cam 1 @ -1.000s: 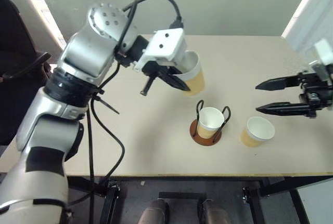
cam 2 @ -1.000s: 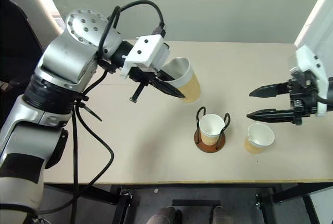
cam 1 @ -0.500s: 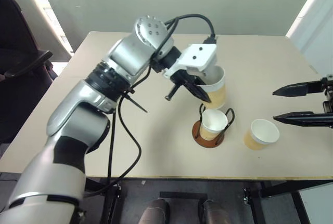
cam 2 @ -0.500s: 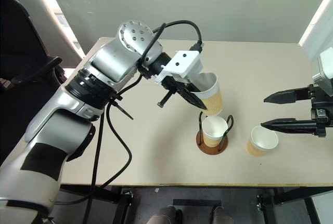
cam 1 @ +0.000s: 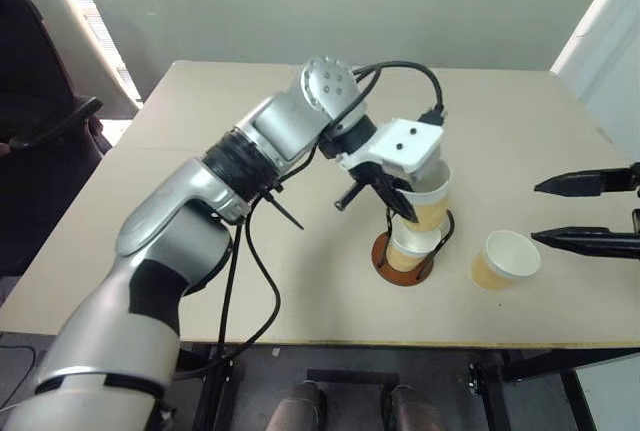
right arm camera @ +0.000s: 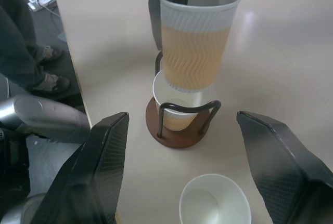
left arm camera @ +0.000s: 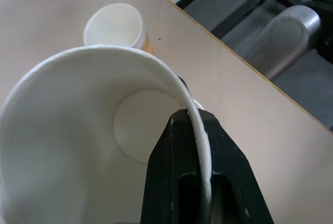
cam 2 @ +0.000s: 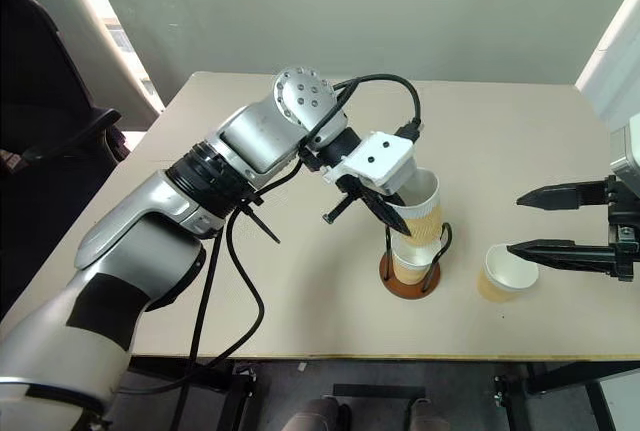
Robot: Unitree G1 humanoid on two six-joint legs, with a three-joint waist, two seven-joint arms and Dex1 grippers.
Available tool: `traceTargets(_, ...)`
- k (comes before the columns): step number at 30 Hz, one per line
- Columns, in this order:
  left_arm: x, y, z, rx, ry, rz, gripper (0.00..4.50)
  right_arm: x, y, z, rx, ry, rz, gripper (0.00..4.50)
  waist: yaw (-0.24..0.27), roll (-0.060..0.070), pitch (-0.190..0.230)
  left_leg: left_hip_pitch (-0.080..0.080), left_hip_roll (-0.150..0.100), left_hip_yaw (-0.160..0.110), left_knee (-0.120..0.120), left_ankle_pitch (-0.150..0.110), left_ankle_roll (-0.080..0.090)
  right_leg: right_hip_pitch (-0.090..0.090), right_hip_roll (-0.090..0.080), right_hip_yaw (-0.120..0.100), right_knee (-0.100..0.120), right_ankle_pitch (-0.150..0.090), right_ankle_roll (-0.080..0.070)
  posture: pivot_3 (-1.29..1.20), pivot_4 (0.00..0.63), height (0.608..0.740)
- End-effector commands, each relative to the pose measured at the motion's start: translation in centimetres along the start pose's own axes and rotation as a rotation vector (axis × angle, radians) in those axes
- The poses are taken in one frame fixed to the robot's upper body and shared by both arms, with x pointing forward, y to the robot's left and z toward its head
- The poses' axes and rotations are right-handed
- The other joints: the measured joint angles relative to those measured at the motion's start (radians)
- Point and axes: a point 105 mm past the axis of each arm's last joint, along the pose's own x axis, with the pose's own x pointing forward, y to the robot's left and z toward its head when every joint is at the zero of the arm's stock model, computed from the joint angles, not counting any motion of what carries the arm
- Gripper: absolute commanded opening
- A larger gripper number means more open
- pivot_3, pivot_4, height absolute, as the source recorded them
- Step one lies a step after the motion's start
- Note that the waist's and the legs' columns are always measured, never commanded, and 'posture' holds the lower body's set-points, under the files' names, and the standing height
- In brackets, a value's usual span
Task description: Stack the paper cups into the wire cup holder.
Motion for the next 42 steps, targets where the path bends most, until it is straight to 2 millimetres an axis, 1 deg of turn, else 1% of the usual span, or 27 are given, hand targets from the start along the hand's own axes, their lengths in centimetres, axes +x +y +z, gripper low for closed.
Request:
traceTargets(1,0.6,-0.4,0.2,0.060,0.030,-0.049,0.04,-0.7,0.2,0.8,-0.045,-0.010,-0.027,3.43,0.000,0.000,0.000,0.000,0.000,0.000,0.001,0.000,0.000,0.001,0.000,0.000,0.000,0.000,0.000,0.00,0.150,0.740)
traceTargets(4,1.1,-0.4,-0.4,0.076,0.061,-0.055,0.04,-0.8,0.2,0.7,-0.046,-0.006,-0.031,3.43,0.000,0.000,0.000,0.001,0.000,0.000,0.002,-0.001,0.001,0.002,0.000,0.000,0.000,0.000,0.000,0.00,0.150,0.740)
traceTargets(7,1.6,-0.1,-0.7,0.085,0.075,-0.051,0.65,-0.8,0.1,0.6,-0.052,-0.002,-0.036,3.43,0.000,0.000,0.000,0.002,0.000,0.000,0.002,-0.001,0.001,0.002,0.000,0.000,0.000,0.000,0.000,0.00,0.150,0.740)
traceTargets(12,2.2,0.3,0.3,0.110,0.046,-0.043,2.32,-0.9,0.1,0.6,-0.053,0.002,-0.037,3.43,0.001,0.000,0.000,0.001,0.000,0.000,0.001,-0.001,0.002,0.002,0.000,0.000,0.000,0.000,0.001,0.00,0.150,0.740)
traceTargets(14,2.0,0.4,0.5,0.115,0.040,-0.036,3.03,-0.9,0.1,0.5,-0.055,0.003,-0.039,3.43,0.001,0.000,0.000,0.002,0.000,0.001,0.001,-0.001,0.002,0.002,0.000,0.000,0.000,0.000,0.001,0.00,0.150,0.740)
traceTargets(16,1.7,0.6,0.7,0.122,0.041,-0.019,3.85,-1.0,0.1,0.5,-0.056,0.002,-0.041,3.43,0.001,0.000,0.000,0.002,0.000,0.001,0.001,-0.001,0.002,0.002,0.000,0.000,0.000,0.000,0.001,0.00,0.150,0.740)
traceTargets(17,1.5,0.8,0.7,0.121,0.039,-0.009,4.05,-1.0,0.1,0.5,-0.057,0.002,-0.041,3.43,0.001,0.000,0.000,0.002,0.000,0.001,0.001,-0.001,0.002,0.002,0.000,0.000,0.000,0.000,0.001,0.00,0.150,0.740)
traceTargets(18,1.0,1.1,0.8,0.115,0.041,0.009,4.43,-0.9,0.1,0.5,-0.057,0.001,-0.042,3.43,0.001,0.000,0.000,0.002,0.000,0.001,0.001,-0.001,0.002,0.002,0.000,0.000,0.000,0.000,0.001,0.00,0.150,0.740)
traceTargets(24,-1.6,2.0,1.2,0.080,0.012,0.105,4.47,-0.6,-0.3,0.3,-0.057,-0.003,-0.044,3.43,0.001,0.000,0.000,0.002,0.000,0.001,0.002,-0.001,0.002,0.002,0.000,0.001,0.000,0.000,0.001,0.00,0.150,0.740)
traceTargets(29,-3.5,2.6,1.5,0.011,-0.048,0.194,4.47,0.0,-0.4,-0.1,-0.049,-0.001,-0.028,3.43,0.001,0.000,0.000,0.002,0.000,0.001,0.002,-0.002,0.002,0.002,0.000,0.001,0.000,0.000,0.001,0.00,0.150,0.740)
traceTargets(32,-4.4,2.6,1.4,-0.037,-0.083,0.236,4.47,0.5,-0.3,-0.7,-0.042,0.007,-0.013,3.43,0.000,0.000,0.000,0.002,0.000,0.001,0.002,-0.002,0.002,0.002,0.000,0.001,0.000,-0.001,0.002,0.00,0.150,0.740)
traceTargets(37,-6.9,2.5,0.9,-0.120,-0.155,0.376,4.47,1.3,-0.9,-1.8,-0.059,0.050,-0.034,3.43,0.000,0.000,0.000,0.002,0.000,0.001,0.001,-0.002,0.002,0.002,0.000,0.001,0.000,-0.001,0.002,0.00,0.150,0.740)
traceTargets(42,-9.9,1.1,-0.1,-0.195,-0.210,0.526,4.47,1.9,-1.7,-3.0,-0.067,0.103,-0.095,3.43,-0.001,0.001,0.000,0.003,0.000,0.001,0.002,-0.001,0.002,0.002,0.000,0.001,0.001,-0.001,0.002,0.00,0.150,0.740)
